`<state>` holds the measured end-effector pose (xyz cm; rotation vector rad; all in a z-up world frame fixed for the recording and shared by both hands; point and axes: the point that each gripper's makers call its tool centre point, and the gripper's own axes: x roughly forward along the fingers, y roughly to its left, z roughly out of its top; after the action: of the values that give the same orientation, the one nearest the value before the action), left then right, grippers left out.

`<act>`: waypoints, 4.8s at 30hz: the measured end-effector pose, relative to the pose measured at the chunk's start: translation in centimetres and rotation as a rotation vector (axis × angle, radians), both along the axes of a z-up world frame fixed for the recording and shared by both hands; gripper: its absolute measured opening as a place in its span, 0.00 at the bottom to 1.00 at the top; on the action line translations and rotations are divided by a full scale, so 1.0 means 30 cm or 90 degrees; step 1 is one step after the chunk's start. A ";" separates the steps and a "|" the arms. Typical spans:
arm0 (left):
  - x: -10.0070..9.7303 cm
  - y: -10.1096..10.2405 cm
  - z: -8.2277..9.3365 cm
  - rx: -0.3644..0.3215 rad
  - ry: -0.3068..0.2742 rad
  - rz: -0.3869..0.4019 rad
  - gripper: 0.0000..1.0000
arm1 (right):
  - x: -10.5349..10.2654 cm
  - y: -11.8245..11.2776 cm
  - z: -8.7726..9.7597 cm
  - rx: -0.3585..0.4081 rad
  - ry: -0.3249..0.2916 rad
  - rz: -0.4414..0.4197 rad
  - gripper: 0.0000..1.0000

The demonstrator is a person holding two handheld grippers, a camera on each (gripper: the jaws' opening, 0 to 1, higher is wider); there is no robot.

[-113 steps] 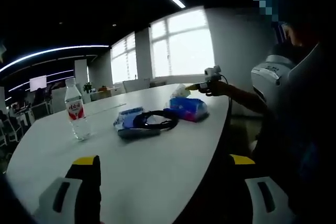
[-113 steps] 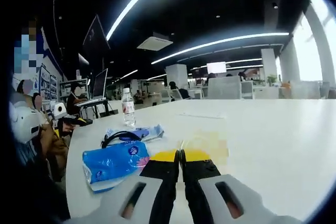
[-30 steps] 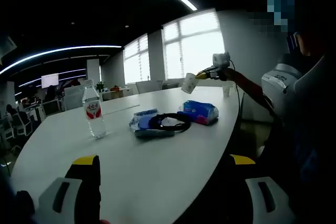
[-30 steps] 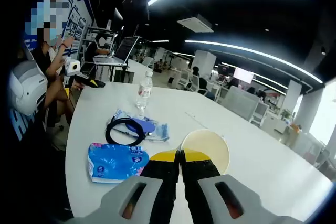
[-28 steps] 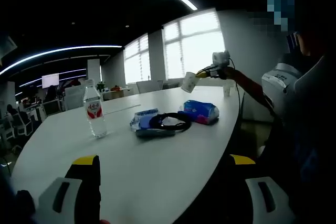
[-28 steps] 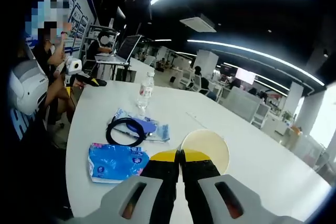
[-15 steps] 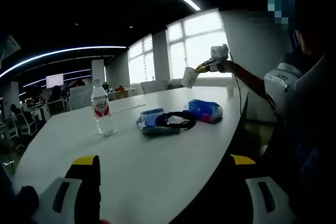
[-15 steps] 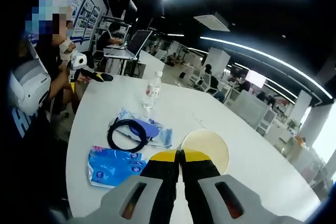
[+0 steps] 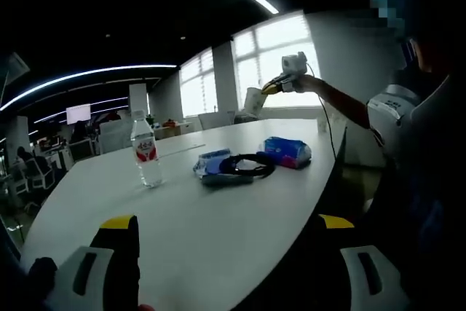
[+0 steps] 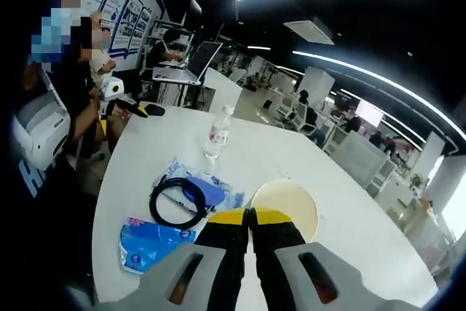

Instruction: Arrange the tabletop items into an orderly group along one side of the table until the central work area is clear of visible clutter.

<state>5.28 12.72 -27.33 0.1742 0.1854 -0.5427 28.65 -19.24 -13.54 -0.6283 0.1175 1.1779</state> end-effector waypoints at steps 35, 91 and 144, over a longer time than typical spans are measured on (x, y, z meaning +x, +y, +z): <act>-0.008 0.024 -0.022 0.007 0.008 0.018 1.00 | 0.013 0.241 -0.020 -0.110 0.018 0.101 0.00; -0.008 0.010 -0.028 0.014 0.010 0.027 1.00 | 0.094 0.735 -0.275 -0.234 -0.001 0.203 0.00; -0.058 0.056 -0.046 0.010 0.008 0.043 0.99 | 0.059 0.870 -0.438 -0.258 0.010 0.226 0.03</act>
<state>3.54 14.39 -28.70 0.1785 0.2074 -0.4753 30.41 6.85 -26.68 -1.0264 0.2715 1.5184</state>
